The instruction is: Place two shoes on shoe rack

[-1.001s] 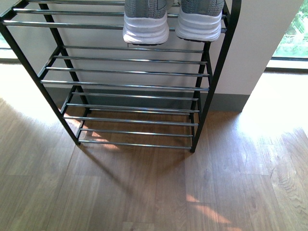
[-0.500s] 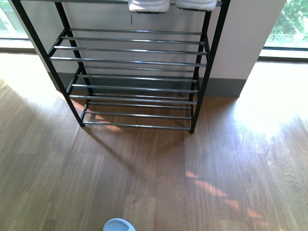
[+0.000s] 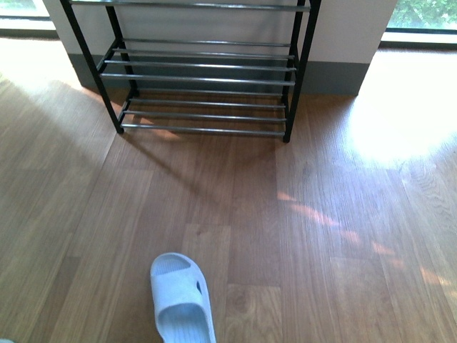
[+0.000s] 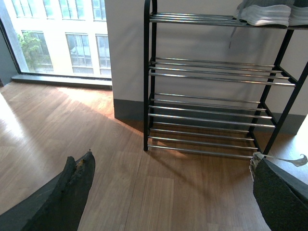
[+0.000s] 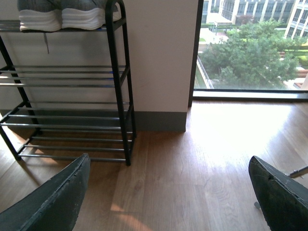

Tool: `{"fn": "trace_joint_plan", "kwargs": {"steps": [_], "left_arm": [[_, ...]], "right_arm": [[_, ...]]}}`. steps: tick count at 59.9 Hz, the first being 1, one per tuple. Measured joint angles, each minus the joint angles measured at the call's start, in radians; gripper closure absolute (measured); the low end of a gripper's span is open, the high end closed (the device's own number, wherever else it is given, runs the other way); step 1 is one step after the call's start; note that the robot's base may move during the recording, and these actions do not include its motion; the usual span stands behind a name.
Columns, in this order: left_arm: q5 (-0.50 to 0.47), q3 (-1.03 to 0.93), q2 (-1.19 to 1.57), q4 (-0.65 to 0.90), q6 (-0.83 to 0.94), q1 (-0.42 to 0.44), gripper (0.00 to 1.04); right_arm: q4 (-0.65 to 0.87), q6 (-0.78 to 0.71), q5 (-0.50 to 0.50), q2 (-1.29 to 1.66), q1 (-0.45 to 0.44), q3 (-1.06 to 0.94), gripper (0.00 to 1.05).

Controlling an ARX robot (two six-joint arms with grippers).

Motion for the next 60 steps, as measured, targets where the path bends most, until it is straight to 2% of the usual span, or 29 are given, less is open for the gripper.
{"fn": "trace_joint_plan", "kwargs": {"steps": [60], "left_arm": [[-0.003,0.000,0.000,0.000,0.000,0.000,0.09]], "right_arm": [[0.000,0.000,-0.002,0.000,0.000,0.000,0.09]]}}
